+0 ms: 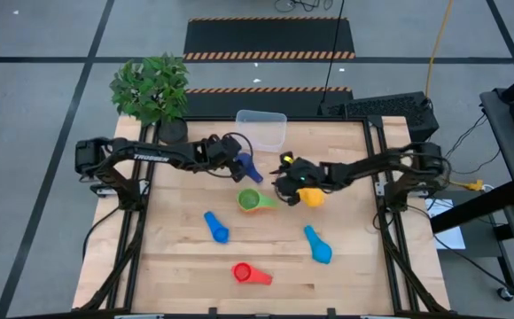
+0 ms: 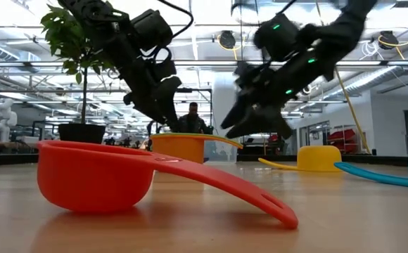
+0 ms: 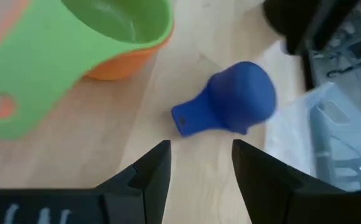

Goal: Nest measuring cups in basket
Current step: Stack the dark blue measuring cup on top of the green measuring cup

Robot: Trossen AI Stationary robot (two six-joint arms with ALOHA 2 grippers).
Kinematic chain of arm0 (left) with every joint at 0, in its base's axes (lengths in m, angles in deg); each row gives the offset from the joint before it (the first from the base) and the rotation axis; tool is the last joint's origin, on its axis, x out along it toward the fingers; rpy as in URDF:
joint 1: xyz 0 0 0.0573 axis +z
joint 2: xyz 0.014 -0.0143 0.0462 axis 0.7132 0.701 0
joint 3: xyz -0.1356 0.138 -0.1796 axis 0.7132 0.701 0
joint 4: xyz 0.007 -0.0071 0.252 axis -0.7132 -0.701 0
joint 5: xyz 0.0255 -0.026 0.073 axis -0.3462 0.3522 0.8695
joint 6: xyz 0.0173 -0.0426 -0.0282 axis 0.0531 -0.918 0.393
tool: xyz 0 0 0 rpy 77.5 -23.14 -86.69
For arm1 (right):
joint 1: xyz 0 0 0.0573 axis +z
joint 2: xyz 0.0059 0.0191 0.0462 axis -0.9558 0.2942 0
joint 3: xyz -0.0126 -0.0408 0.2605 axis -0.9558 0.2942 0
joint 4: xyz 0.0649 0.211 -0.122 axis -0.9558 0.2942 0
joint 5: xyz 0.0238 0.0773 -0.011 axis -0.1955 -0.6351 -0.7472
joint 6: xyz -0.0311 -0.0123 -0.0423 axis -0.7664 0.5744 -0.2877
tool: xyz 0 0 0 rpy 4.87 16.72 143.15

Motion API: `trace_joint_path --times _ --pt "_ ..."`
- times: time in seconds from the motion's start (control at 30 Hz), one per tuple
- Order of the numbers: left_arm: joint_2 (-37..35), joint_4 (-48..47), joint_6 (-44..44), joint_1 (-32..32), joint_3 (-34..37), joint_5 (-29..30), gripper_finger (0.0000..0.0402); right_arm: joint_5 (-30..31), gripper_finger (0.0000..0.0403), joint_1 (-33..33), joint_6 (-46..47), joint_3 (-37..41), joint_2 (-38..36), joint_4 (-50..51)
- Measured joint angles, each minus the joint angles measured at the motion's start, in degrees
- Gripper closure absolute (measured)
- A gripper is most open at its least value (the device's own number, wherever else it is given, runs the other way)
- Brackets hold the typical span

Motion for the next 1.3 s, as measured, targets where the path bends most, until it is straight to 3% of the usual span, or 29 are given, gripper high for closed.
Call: trace_joint_path --times 0.17,0.4,0.87,1.3 --pt "0.0 -1.7 0.0 3.1 0.0 -4.0 0.0135 -1.4 0.0241 -1.6 -4.2 -4.9 6.1 3.6" --pt "0.0 -3.3 1.3 4.9 0.0 -4.9 0.0135 -1.6 0.0241 -1.8 -11.1 -8.4 10.5 3.2" --pt "1.9 -1.3 4.0 6.3 0.0 -3.0 0.0135 -8.3 0.0241 -2.8 -12.5 -8.5 10.6 3.1" --pt "6.1 1.0 6.5 7.3 0.0 -8.4 0.0135 -8.7 0.0241 -3.4 -13.3 -8.6 13.8 0.1"
